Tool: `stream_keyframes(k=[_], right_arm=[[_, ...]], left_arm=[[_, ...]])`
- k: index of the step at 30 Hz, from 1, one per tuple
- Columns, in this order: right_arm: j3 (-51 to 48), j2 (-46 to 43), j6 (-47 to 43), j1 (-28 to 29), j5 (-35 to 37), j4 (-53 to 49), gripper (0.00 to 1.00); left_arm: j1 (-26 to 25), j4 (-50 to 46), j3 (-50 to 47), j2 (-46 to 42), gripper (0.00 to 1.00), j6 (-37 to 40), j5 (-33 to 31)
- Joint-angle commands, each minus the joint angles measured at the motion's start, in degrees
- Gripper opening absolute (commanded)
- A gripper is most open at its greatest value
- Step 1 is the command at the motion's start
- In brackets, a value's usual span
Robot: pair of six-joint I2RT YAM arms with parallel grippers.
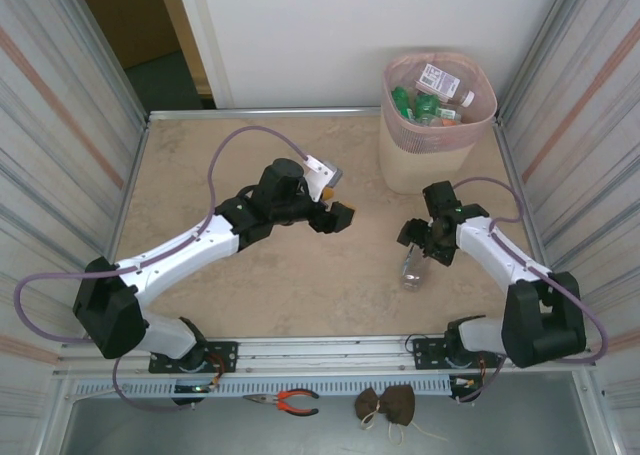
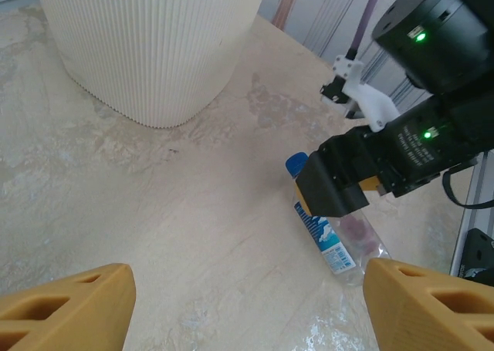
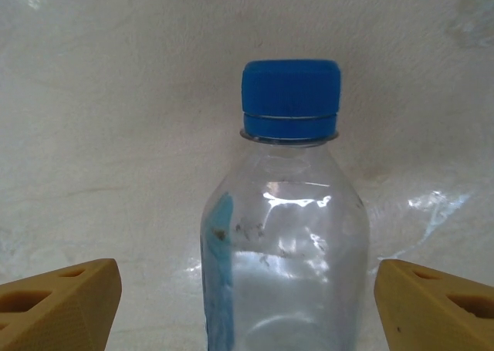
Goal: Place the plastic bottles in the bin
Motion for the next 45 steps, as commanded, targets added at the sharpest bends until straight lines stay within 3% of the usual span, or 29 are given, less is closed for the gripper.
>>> stream_keyframes(k=[1, 8, 15, 31, 38, 45], right_arm=[[-0.8, 2.6, 2.0, 1.6, 2.2, 2.9, 0.82], [-0.9, 8.0, 2.4, 3.1, 4.1, 4.3, 0.75], [-1.0, 7.6, 2.6, 3.7, 5.1, 3.8, 0.66], [2.9, -3.9, 0.9, 3.8, 10.5, -3.7, 0.57], [9.7, -10.6, -2.2, 3.3, 14.4, -8.7, 0.56], [19.8, -14.1, -7.2, 0.7, 13.7, -10.8, 0.56]], left_arm=[[0.6, -0.2, -0.8, -2.1, 0.78, -0.2, 0.4], [0.8, -0.8, -0.5, -2.2, 0.78, 0.3, 0.4], [1.1, -0.7, -0.9, -2.7, 0.78, 0.3, 0.2], [1.1, -0.4, -0.4, -2.6, 0.78, 0.3, 0.6], [1.1, -0.5, -0.1, -2.7, 0.78, 0.3, 0.8], [1.2, -0.3, -0.6, -3.4, 0.78, 0.3, 0.7]])
